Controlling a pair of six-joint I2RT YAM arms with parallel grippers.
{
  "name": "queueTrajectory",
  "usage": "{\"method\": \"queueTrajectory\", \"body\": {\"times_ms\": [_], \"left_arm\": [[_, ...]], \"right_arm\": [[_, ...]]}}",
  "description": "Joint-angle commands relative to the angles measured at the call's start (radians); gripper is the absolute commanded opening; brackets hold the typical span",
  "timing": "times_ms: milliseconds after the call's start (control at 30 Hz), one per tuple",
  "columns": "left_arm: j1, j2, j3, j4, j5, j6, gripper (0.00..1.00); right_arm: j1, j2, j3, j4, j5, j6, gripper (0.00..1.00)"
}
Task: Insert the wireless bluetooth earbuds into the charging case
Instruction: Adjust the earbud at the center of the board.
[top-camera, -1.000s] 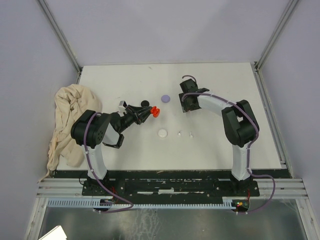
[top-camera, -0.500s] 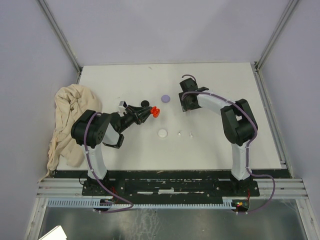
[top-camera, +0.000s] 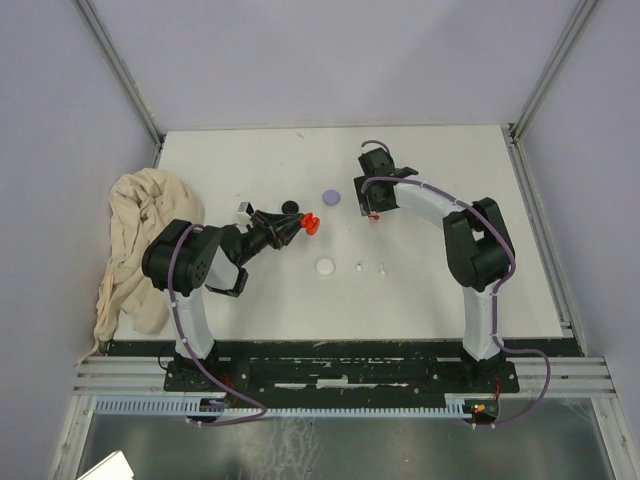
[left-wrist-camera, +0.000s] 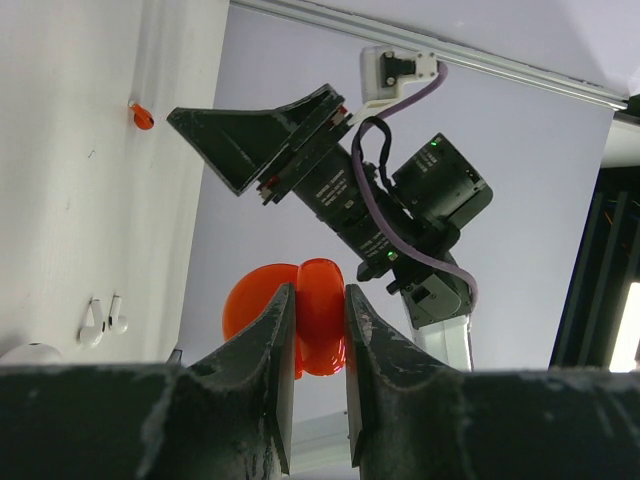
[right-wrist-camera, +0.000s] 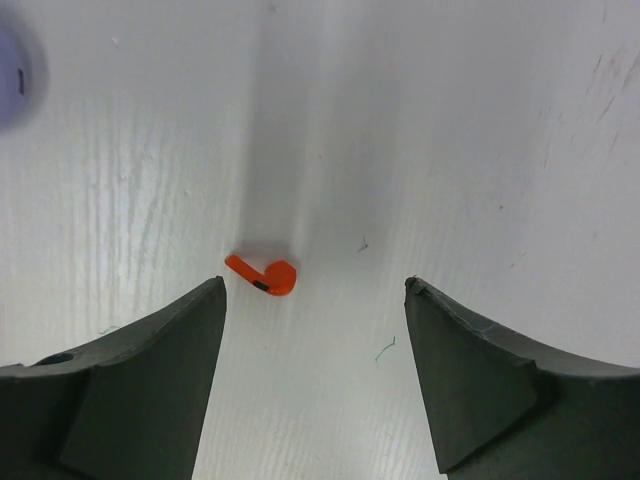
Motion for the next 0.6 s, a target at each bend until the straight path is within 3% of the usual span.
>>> {"method": "queueTrajectory", "body": {"times_ms": [0, 567], "left_arm": [[0.006, -0.003, 0.007, 0.201, 0.012, 0.044, 0.03], [0.01, -0.016, -0.001, 0.2, 0.014, 0.043, 0.03]], "right_arm": [[-0.004, 0.021, 0.097, 0.0, 0.002, -0.009, 0.8], [-0.029, 0.141, 0.243, -0.074, 0.006, -0.014, 0.81]]}}
